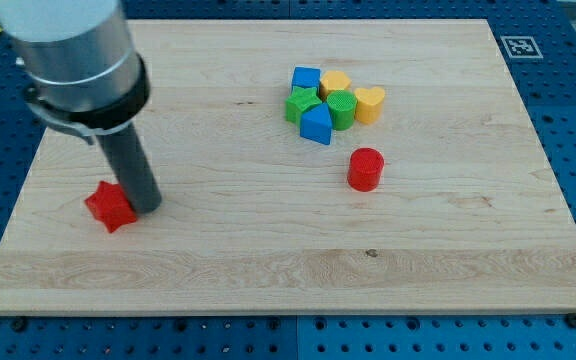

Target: Move the arm away from the red star

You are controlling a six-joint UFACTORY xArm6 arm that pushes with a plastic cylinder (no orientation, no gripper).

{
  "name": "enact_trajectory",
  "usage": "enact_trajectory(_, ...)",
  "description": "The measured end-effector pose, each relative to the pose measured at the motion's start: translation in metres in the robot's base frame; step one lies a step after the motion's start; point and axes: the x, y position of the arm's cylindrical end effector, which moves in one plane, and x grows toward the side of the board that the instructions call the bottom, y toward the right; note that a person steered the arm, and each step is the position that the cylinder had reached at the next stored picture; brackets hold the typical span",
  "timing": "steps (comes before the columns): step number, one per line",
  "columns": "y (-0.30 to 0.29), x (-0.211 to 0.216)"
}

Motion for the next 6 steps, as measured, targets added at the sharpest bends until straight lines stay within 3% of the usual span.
enact_trajectory(1,0.015,0.000)
enact_trajectory(6,0.277,0.005)
